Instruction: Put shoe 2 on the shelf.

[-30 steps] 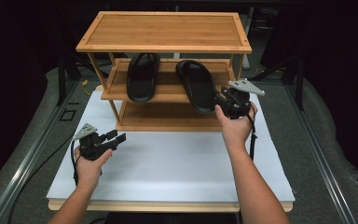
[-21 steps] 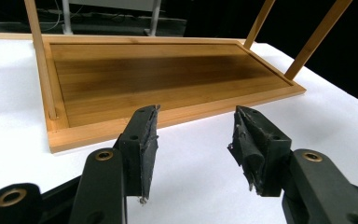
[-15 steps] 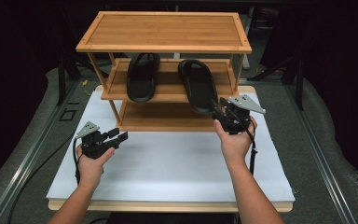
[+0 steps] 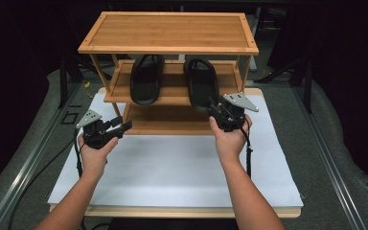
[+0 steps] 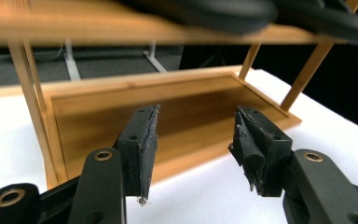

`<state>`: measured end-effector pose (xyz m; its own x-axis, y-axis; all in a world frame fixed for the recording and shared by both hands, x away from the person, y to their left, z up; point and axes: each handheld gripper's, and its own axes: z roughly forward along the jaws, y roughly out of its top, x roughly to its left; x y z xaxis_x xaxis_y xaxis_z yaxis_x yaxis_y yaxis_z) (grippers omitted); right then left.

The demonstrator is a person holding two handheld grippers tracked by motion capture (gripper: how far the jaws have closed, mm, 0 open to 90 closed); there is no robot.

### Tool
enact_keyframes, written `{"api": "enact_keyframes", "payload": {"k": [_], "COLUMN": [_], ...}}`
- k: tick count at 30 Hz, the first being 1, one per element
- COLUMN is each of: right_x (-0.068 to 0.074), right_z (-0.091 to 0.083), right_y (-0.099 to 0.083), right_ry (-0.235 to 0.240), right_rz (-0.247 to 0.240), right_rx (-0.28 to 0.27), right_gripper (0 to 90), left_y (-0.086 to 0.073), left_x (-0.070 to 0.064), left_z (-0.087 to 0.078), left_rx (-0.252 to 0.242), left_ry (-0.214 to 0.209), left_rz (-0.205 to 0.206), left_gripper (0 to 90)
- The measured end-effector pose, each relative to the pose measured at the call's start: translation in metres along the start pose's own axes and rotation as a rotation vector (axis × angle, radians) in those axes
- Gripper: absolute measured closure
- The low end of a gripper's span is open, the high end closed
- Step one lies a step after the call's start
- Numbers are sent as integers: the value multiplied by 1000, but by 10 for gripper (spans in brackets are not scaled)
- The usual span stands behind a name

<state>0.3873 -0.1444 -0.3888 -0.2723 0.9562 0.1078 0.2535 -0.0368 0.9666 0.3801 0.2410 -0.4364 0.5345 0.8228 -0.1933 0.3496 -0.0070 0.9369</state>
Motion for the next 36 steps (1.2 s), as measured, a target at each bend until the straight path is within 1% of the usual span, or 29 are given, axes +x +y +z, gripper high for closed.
{"api": "enact_keyframes", "payload": {"k": [1, 3, 8, 10, 11, 14, 18, 21, 23, 25, 26, 27, 30, 33, 34, 36], "right_x": [1, 3, 7, 8, 9, 11, 14, 16, 18, 19, 20, 21, 24, 25, 26, 26], "right_z": [2, 5, 12, 15, 16, 20, 26, 29, 31, 33, 33, 34, 36, 37, 37, 38], "right_y": [0, 1, 1, 2, 2, 3, 2, 3, 3, 4, 4, 4, 4, 4, 4, 4], "right_ry": [4, -3, -15, -15, -28, -18, -20, -20, -21, -25, -20, -15, -14, -16, -17, -18], "right_rz": [1, -1, -2, -5, -3, -1, 8, 6, 5, 8, 6, 7, 3, 2, 1, 4], "right_rx": [0, 1, -1, 1, 2, 1, -10, -9, -4, -1, -1, -1, -1, 0, 1, 1], "right_gripper": [599, 599, 599, 599, 599, 600, 600, 599, 599, 597, 596, 593, 589, 588, 588, 588], "left_y": [4, 12, 33, 41, 45, 53, 61, 64, 66, 67, 68, 68, 70, 71, 72, 73], "left_x": [-1, -2, -4, -5, -6, -7, -8, -8, -7, -5, -4, -5, -4, -6, -6, -6], "left_z": [2, 5, 12, 14, 15, 21, 32, 41, 45, 51, 54, 57, 61, 63, 65, 67], "left_rx": [-6, -16, -50, -67, -67, -71, -63, -50, -55, -33, -16, -4, 4, 14, 16, 22], "left_ry": [5, 7, 8, 14, 20, 36, 76, 92, 103, 98, 89, 94, 89, 93, 92, 83], "left_rz": [2, -2, -23, -20, -12, -8, 10, 10, 1, -13, -15, -9, -19, -6, 1, 0], "left_gripper": [486, 478, 466, 464, 463, 456, 440, 428, 428, 422, 423, 420, 432, 443, 444, 447]}}
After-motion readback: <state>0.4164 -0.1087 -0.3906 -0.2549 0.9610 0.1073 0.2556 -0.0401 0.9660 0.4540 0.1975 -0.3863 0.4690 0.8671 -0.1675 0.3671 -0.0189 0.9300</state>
